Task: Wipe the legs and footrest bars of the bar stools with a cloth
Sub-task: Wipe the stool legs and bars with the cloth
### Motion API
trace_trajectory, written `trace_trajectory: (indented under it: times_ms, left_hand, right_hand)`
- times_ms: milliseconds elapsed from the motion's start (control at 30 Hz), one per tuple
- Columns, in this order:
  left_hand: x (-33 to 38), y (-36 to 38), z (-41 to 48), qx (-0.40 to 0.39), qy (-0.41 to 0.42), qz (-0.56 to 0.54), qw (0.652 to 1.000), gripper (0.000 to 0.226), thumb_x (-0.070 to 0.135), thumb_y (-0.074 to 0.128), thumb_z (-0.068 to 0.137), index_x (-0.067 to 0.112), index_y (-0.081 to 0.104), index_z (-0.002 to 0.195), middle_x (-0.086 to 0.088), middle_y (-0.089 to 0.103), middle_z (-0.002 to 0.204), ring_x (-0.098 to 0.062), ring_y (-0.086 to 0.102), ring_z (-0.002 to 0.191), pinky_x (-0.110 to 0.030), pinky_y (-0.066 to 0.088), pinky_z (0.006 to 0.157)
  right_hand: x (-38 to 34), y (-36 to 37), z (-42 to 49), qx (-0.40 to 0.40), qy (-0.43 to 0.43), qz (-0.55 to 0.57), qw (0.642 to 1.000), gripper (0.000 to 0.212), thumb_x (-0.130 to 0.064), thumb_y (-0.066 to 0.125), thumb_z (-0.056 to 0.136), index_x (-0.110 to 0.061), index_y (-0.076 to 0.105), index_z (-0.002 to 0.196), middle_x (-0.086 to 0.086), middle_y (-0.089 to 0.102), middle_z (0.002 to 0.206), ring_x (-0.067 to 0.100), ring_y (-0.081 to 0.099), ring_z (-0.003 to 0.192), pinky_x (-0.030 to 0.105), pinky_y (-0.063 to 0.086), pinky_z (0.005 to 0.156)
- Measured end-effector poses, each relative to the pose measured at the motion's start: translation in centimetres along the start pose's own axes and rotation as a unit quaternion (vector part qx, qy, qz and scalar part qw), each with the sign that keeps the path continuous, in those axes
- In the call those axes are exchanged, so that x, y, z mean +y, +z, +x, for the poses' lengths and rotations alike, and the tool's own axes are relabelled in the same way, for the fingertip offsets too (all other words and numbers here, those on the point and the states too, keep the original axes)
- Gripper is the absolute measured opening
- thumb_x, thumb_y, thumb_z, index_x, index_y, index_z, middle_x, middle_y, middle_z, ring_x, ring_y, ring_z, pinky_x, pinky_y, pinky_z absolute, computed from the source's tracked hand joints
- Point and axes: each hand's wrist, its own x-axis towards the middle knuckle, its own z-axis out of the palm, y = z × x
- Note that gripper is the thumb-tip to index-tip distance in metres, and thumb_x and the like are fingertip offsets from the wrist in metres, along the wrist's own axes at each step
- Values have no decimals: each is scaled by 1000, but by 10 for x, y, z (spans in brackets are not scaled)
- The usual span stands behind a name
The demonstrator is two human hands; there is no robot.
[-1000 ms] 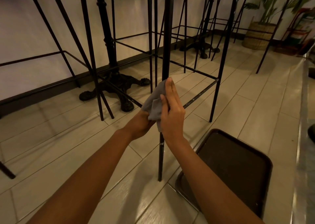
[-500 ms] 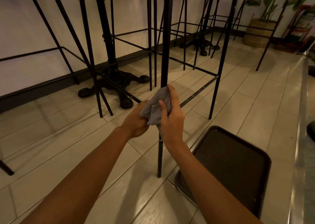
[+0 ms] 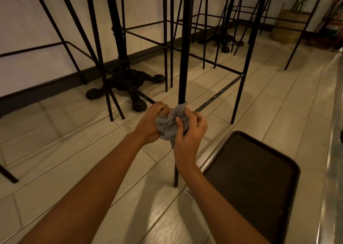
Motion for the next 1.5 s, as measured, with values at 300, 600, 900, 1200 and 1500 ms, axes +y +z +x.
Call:
trace_trajectory:
  times_ms: [300,600,900,1200,1500]
  left_hand:
    - [-12,12,3,34,14,50,998,37,37,25,98,13,52,107,-8,50,109,-19,40,105,-21,26,95]
    - [-9,14,4,41,5,35,999,51,44,16,96,12,54,107,-7,49,111,-19,40,108,-24,27,96]
    - [-12,15,3,35,14,42,998,38,37,28,97,11,53,109,-9,50,112,-20,39,110,-26,29,97]
    - [-6,15,4,43,-18,26,999,46,38,18,97,12,55,108,-7,49,110,-21,41,113,-30,31,99]
    - [-3,16,4,36,-43,16,998,39,34,23,98,12,54,108,-8,48,113,-24,39,120,-30,26,103]
  right_hand:
    - [9,-4,-16,-29,23,21,999,20,-6,52,89,-2,55,108,5,45,102,13,48,93,29,46,84]
    - [13,-5,-20,-18,20,11,1000,18,-2,55,87,1,57,105,5,47,98,11,48,90,21,45,81]
    - [4,-6,-13,2,14,41,999,10,3,52,88,2,59,95,10,50,92,12,50,83,19,45,76]
    - [29,-12,-43,-20,58,0,998,10,3,54,85,1,60,93,3,52,91,-1,48,84,6,40,78]
    - [19,-4,-43,4,114,37,993,24,1,56,87,2,59,111,12,59,108,15,56,103,18,46,91]
